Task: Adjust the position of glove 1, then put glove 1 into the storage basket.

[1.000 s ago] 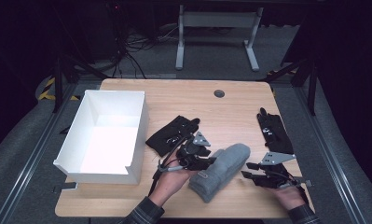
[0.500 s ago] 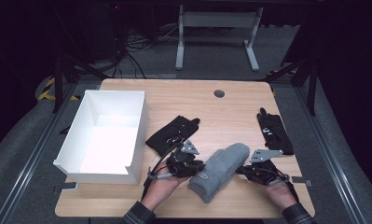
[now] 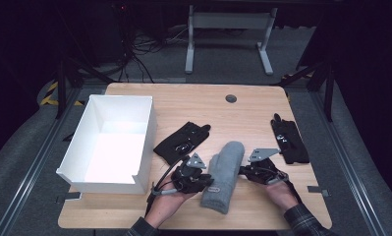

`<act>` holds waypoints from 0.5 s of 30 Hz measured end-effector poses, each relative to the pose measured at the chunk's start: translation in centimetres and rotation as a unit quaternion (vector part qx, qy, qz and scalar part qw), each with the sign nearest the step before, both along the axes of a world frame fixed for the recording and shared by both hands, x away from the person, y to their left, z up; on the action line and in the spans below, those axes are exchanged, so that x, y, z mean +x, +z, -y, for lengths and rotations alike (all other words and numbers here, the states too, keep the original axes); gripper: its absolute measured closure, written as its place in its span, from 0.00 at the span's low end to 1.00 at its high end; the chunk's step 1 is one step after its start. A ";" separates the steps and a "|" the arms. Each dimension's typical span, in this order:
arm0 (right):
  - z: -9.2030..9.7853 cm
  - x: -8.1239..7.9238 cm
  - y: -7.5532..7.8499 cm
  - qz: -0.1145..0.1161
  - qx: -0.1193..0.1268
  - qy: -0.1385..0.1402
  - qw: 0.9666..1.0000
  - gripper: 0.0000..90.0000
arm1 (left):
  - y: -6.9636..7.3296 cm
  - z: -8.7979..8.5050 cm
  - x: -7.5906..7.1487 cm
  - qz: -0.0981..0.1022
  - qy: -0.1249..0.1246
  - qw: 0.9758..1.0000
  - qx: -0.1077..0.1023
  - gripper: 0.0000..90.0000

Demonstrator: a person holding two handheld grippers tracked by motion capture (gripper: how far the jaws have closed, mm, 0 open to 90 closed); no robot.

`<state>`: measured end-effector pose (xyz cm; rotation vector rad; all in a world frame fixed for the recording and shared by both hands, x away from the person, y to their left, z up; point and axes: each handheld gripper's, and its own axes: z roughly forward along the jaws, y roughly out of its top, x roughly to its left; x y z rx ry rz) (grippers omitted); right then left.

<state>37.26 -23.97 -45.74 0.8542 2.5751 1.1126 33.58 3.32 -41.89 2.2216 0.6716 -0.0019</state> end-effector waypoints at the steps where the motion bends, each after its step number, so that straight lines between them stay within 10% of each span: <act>1: -0.2 0.1 0.0 0.000 -0.001 0.000 1.000 1.00 | 0.0 0.0 0.0 0.000 0.000 1.000 0.000 0.86; 9: -0.1 0.3 0.0 0.001 0.001 -0.001 1.000 0.95 | 0.5 -0.3 0.3 0.004 0.015 1.000 -0.010 0.72; 15: 1.7 -0.2 0.4 0.001 0.009 -0.030 0.999 0.63 | 1.2 0.0 2.1 0.013 0.025 0.999 -0.023 0.44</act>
